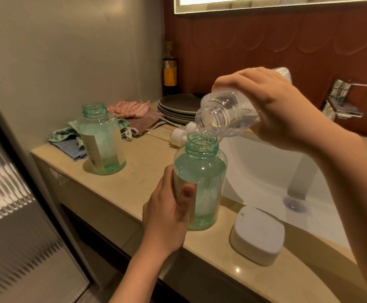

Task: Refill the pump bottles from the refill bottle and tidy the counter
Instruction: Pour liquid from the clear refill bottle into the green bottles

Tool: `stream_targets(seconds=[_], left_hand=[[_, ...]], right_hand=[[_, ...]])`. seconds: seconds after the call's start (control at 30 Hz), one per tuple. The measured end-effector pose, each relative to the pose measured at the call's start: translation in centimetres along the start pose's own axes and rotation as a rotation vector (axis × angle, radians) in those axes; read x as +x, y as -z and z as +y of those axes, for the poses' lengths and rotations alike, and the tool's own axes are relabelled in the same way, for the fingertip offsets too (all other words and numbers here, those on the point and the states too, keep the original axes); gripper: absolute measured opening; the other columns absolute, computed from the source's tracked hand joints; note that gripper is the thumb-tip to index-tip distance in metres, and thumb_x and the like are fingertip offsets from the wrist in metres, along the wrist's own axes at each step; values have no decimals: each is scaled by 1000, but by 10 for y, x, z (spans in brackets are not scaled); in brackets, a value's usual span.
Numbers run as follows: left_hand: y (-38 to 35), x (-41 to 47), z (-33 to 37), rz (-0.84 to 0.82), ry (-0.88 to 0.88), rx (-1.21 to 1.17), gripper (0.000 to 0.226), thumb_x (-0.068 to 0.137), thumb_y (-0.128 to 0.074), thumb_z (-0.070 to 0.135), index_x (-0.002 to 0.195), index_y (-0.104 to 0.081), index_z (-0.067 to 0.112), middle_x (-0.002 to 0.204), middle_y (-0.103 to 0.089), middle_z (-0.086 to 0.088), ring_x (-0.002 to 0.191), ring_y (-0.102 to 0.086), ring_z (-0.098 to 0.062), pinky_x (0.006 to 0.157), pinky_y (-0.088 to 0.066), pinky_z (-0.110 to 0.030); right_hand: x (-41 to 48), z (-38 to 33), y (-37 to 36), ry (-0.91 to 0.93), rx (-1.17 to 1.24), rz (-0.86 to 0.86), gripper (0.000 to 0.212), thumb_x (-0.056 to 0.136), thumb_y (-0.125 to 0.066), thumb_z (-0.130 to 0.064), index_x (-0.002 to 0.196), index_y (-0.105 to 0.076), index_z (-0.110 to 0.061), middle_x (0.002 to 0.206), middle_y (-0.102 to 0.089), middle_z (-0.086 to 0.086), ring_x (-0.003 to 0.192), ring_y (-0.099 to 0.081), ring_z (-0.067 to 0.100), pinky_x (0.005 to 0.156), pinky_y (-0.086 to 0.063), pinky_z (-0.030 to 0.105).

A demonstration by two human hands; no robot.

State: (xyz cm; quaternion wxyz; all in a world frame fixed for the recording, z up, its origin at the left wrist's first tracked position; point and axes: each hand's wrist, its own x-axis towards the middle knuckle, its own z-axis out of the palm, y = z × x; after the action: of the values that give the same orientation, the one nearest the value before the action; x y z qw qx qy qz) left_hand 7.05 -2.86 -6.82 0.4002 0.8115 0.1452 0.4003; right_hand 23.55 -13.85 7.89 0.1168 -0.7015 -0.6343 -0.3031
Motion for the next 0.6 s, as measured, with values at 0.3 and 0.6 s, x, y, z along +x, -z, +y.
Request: stream_targets(seconds=[0.3,0.6], left_hand=[[0,0,1,-8,3,7,63,65,-4,92,107,-35,55,107,-54,28,94,-54,5,75,-43,-29],[0,0,0,0,-12,19,63,67,-5,90,106,-35,52,98,-57,25,89,-54,6,70,-42,-28]], right_hand=[[0,0,0,-6,1,-4,79,68,-71,12,133,-43,-23,125,-54,8,113,-47,30,94,-32,34],[0,-1,0,1,-4,3,79,67,-70,14,132,-44,-21,123,-55,9,112,-48,31,94,-32,36]])
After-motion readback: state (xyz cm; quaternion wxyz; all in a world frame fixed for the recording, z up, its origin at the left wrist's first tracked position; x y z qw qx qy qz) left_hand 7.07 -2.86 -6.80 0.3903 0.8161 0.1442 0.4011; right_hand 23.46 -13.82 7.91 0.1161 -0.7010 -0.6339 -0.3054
